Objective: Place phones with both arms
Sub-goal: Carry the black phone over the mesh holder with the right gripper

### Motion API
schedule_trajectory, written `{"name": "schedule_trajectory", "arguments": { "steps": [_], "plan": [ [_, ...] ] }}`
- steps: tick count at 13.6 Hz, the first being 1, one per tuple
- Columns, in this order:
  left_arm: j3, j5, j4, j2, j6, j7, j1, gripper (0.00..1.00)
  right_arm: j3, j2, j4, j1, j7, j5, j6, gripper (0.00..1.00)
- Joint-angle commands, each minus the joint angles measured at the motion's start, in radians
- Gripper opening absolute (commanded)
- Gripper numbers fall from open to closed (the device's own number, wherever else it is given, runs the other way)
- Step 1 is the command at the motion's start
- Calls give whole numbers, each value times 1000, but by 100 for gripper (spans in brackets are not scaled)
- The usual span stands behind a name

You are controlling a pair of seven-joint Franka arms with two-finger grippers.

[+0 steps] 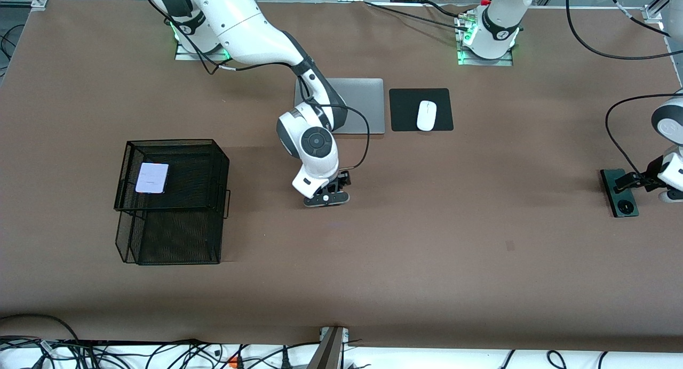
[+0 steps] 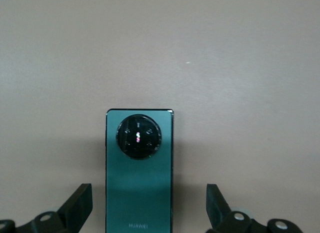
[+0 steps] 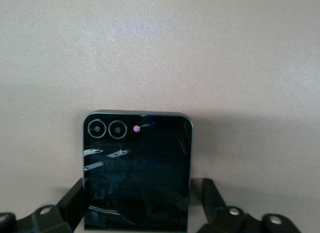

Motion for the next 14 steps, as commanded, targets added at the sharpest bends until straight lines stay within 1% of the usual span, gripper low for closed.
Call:
{"name": "schedule_trajectory", "arguments": {
  "steps": [1, 2, 3, 4, 5, 7, 8, 10, 12, 14],
  "plan": [
    [-14, -53, 9, 35, 39, 43, 16, 100, -8, 14, 22, 6, -14, -19, -8, 28],
    [-14, -53, 9, 38, 39, 41, 17, 100, -8, 12, 22, 6, -15, -19, -8, 21],
    [-14, -53, 9, 40, 41, 43, 22, 100, -9, 11, 22, 6, -17, -21, -8, 19],
    [-14, -53, 9, 43, 41, 43, 31, 100, -9, 6, 22, 4, -15, -21, -11, 14],
    [-16, -53, 10, 46, 41, 43, 33, 100, -11, -3, 25, 3, -15, -19, -14, 6],
    [-14, -54, 10, 53, 41, 43, 39, 100, -23, -58, 25, -8, -8, -19, -46, 4],
    [-16, -55, 10, 57, 48, 43, 40, 100, -50, -96, 25, -14, -9, -19, -84, 4],
    [-14, -65, 9, 66, 65, 43, 40, 100, -124, -174, 25, -14, -21, -19, -155, 4],
    [-14, -71, 6, 66, 65, 43, 40, 100, -200, -245, 24, -16, -38, -19, -253, 4],
    [-16, -73, 3, 67, 65, 43, 40, 100, -291, -291, 22, -27, -153, -16, -330, 4]
  ]
}}
